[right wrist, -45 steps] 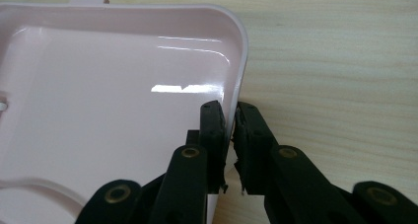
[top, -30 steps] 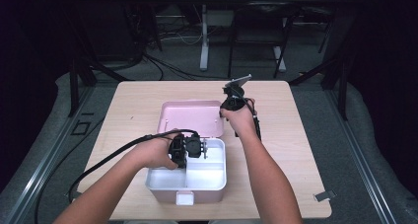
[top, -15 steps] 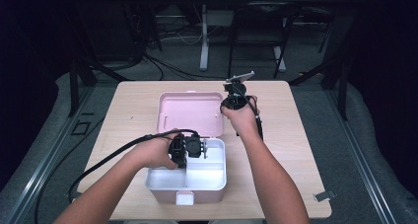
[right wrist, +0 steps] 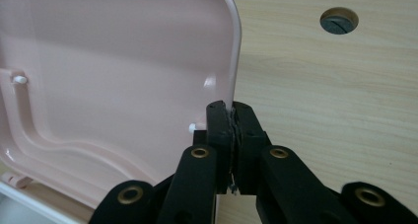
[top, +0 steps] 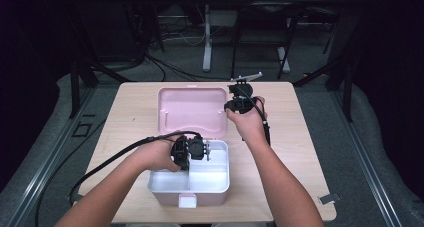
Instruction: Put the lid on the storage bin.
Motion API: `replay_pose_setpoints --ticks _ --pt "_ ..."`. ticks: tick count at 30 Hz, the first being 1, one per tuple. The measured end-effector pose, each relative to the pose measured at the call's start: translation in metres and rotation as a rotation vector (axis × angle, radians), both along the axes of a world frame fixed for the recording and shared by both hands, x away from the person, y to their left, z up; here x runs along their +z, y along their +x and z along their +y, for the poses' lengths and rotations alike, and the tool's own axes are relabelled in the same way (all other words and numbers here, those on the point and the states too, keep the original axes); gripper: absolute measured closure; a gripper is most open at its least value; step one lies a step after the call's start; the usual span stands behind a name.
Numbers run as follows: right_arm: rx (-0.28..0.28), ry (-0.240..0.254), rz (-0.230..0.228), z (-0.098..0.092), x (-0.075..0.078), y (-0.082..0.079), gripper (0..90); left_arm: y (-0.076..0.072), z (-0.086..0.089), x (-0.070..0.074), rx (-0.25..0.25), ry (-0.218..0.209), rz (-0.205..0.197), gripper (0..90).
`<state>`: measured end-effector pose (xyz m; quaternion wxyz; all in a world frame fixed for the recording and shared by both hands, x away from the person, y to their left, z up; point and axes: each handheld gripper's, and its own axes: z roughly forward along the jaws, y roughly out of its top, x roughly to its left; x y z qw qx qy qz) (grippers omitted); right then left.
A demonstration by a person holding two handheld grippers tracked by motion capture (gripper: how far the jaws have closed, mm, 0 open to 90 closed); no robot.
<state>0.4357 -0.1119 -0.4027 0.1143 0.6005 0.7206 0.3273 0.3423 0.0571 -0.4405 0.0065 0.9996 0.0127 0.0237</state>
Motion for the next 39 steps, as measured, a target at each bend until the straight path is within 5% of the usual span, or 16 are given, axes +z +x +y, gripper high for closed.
replay_pose_setpoints --ticks 13,36,39 --pt "0.038 -0.023 -0.096 -0.001 0.017 -0.033 88.5 -0.001 0.0 0.0 -0.002 0.001 -0.013 86.9" --pt "0.064 -0.077 -0.264 0.001 0.019 -0.076 88.4 -0.01 0.004 0.0 0.005 -0.013 -0.08 85.1" --pt "0.088 -0.056 -0.278 0.0 0.018 -0.08 88.4 -0.01 0.005 0.0 0.004 -0.024 -0.08 85.1"
